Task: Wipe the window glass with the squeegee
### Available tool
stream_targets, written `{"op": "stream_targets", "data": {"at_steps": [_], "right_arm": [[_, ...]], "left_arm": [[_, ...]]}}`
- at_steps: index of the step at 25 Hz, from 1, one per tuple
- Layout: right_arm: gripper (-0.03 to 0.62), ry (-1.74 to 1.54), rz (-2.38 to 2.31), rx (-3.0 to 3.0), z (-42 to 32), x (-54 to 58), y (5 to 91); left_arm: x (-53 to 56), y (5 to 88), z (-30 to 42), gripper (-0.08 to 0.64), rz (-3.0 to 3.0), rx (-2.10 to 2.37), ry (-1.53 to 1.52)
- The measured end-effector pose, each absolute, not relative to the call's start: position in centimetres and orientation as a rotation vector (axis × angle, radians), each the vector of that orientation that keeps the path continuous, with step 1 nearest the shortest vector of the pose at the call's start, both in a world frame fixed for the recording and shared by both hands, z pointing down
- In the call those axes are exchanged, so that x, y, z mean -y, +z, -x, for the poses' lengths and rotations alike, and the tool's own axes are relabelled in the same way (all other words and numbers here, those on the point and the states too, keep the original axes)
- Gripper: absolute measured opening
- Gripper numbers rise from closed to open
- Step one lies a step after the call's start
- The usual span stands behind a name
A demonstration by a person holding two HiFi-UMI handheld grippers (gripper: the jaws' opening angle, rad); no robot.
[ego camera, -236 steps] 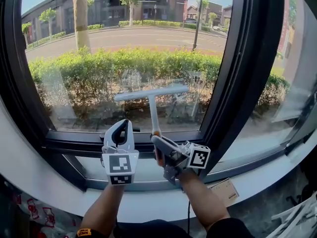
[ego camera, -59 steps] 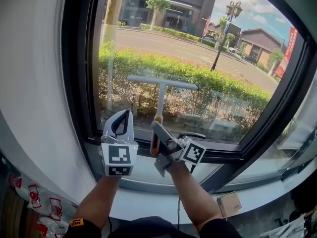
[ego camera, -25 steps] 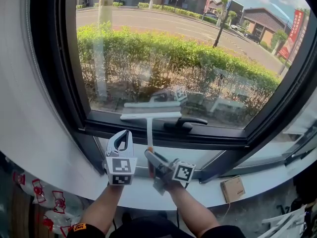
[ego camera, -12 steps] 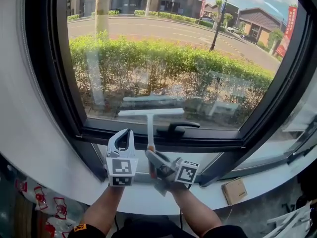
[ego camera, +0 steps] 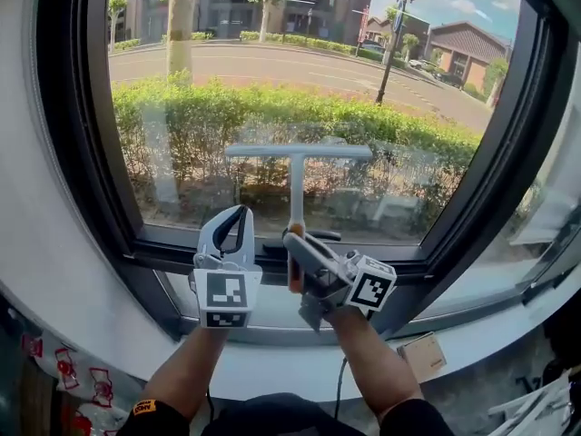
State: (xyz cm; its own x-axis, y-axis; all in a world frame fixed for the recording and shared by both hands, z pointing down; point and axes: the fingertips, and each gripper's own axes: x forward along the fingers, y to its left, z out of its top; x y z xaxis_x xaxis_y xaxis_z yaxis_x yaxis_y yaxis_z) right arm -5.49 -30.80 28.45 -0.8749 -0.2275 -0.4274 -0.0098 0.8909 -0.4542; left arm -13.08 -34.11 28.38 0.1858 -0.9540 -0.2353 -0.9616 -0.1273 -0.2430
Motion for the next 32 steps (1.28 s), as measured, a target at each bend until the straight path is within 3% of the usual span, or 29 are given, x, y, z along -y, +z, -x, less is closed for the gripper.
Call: {"op": "stream_targets", "data": {"at_steps": [14, 32], "right_arm": [[0.049, -0.636, 0.101, -2.542, 0.9, 33.3, 27.3], [0.051, -0.893, 0.214, -2.554, -2.1, 32.3, 40.3]], "left_arm": [[35.6, 26.2, 8.2, 0.014, 2.099, -1.806, 0.071], [36.4, 37.1, 5.5, 0.014, 2.236, -1.93, -0.012]]}}
